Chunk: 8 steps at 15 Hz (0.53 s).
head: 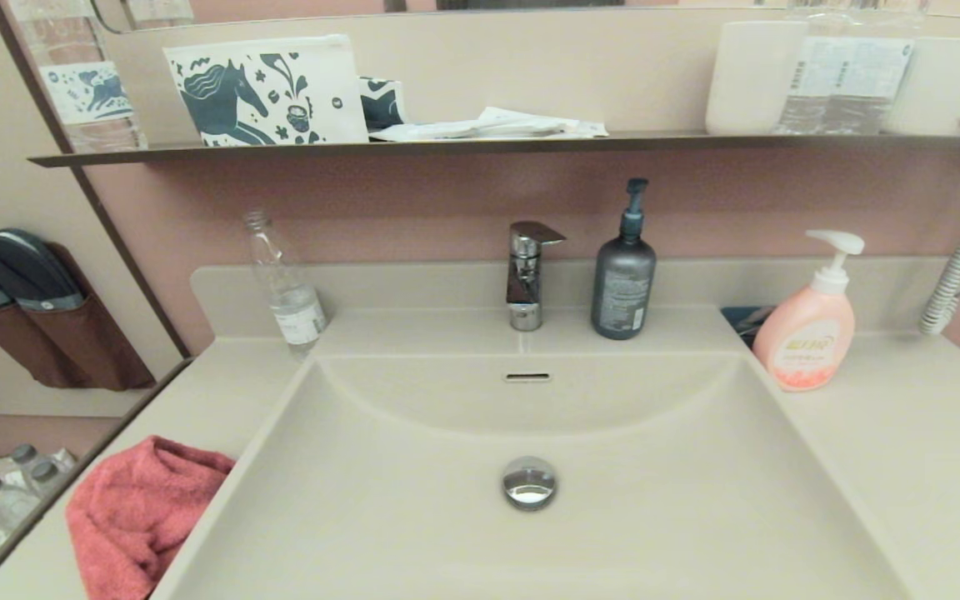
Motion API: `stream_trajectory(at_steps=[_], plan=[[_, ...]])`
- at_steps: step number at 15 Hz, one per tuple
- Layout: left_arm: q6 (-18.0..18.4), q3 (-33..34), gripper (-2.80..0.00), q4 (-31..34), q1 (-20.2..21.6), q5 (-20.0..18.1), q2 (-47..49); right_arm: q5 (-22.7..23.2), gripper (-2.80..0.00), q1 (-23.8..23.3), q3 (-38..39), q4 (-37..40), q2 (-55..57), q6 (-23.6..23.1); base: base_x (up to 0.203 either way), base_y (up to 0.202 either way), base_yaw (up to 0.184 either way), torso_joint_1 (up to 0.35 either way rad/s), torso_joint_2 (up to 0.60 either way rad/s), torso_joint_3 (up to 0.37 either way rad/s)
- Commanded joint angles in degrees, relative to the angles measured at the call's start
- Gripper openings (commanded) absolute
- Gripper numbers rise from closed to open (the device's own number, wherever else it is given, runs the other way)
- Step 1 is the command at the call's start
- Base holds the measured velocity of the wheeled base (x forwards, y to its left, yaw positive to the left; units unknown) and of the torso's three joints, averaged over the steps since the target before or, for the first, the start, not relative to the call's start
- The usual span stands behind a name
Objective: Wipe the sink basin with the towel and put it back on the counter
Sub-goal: Pick up the cloth
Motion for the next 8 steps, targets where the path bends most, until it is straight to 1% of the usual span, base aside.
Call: stream_trajectory(at_steps=[1,6,8], plan=[[0.1,-1.8,-2.80,0.1,0.0,0.0,0.5,0.0,-2.80,0.0,0.0,0.0,0.1,0.0,0.000,0.000,0.000,0.000,0.00,0.000],[-0.1,-10.5,-2.80,-0.2,-0.2,0.0,12.4,0.0,-2.80,0.0,0.0,0.0,0.1,0.0,0.000,0.000,0.000,0.000,0.00,0.000],[0.1,-14.5,-2.80,-0.1,-0.2,1.0,19.6,0.0,-2.80,0.0,0.0,0.0,0.1,0.0,0.000,0.000,0.000,0.000,0.00,0.000]])
